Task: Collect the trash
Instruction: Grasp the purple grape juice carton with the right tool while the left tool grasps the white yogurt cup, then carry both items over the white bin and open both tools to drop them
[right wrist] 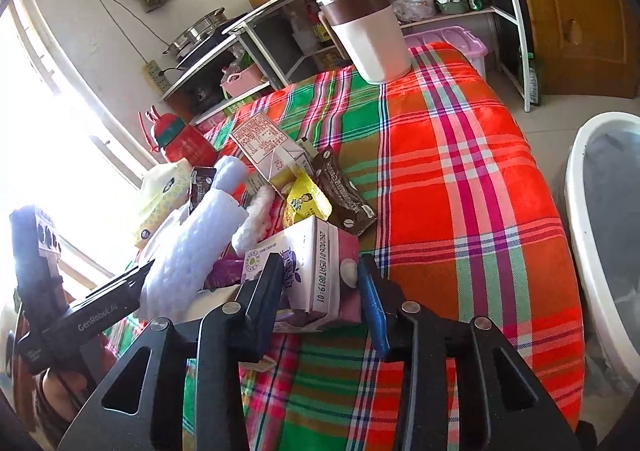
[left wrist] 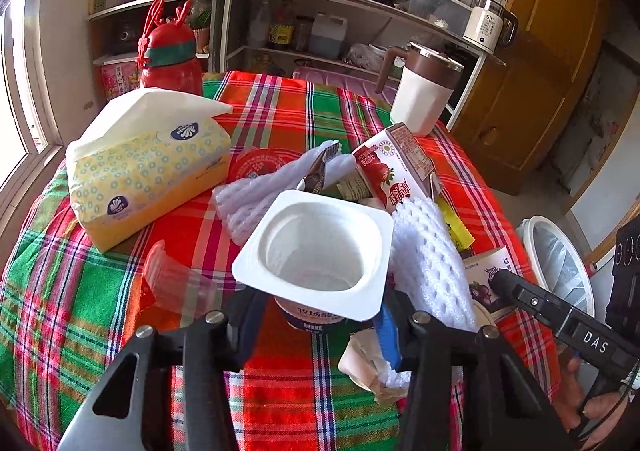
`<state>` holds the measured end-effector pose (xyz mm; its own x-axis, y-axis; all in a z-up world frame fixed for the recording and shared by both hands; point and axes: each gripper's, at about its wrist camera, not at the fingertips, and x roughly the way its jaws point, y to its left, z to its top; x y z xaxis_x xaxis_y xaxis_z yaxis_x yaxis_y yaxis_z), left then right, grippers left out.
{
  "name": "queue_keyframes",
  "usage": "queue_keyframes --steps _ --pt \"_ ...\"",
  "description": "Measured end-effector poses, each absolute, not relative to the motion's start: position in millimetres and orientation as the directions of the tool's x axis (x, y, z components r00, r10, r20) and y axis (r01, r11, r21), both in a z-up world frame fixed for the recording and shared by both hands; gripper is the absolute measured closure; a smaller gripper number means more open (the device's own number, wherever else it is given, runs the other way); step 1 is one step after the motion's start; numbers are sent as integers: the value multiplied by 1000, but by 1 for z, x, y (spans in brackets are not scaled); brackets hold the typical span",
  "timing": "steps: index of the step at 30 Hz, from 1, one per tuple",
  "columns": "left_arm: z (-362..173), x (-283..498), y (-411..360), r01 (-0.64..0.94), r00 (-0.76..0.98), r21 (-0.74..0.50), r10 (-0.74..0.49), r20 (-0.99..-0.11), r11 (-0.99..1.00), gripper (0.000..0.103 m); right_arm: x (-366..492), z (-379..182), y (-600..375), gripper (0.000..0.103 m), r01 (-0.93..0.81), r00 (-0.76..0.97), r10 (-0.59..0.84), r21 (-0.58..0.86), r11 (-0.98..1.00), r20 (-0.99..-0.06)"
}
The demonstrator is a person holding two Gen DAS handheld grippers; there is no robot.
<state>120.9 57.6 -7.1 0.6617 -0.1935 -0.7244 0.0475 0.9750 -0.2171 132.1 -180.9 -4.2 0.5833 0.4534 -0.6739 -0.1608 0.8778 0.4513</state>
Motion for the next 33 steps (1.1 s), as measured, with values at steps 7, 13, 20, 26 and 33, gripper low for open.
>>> queue_keyframes --steps 7,13,20,26,33 --pt "5 110 61 52 697 -204 -182 -693 978 53 122 4 -191 65 -151 629 438 452 879 -642" --pt "25 99 55 71 733 -192 -182 -656 979 53 114 15 -208 65 -133 665 436 478 868 -606" --pt "50 83 38 131 764 -184 -217 -608 974 53 96 34 -239 65 -112 714 437 527 842 -547" --pt "68 79 -8 242 759 -161 -290 -584 957 53 80 52 -275 65 -69 767 375 513 855 -521" --pt "70 88 -83 398 690 -193 -432 -581 897 52 63 60 -336 65 52 810 249 488 871 -530"
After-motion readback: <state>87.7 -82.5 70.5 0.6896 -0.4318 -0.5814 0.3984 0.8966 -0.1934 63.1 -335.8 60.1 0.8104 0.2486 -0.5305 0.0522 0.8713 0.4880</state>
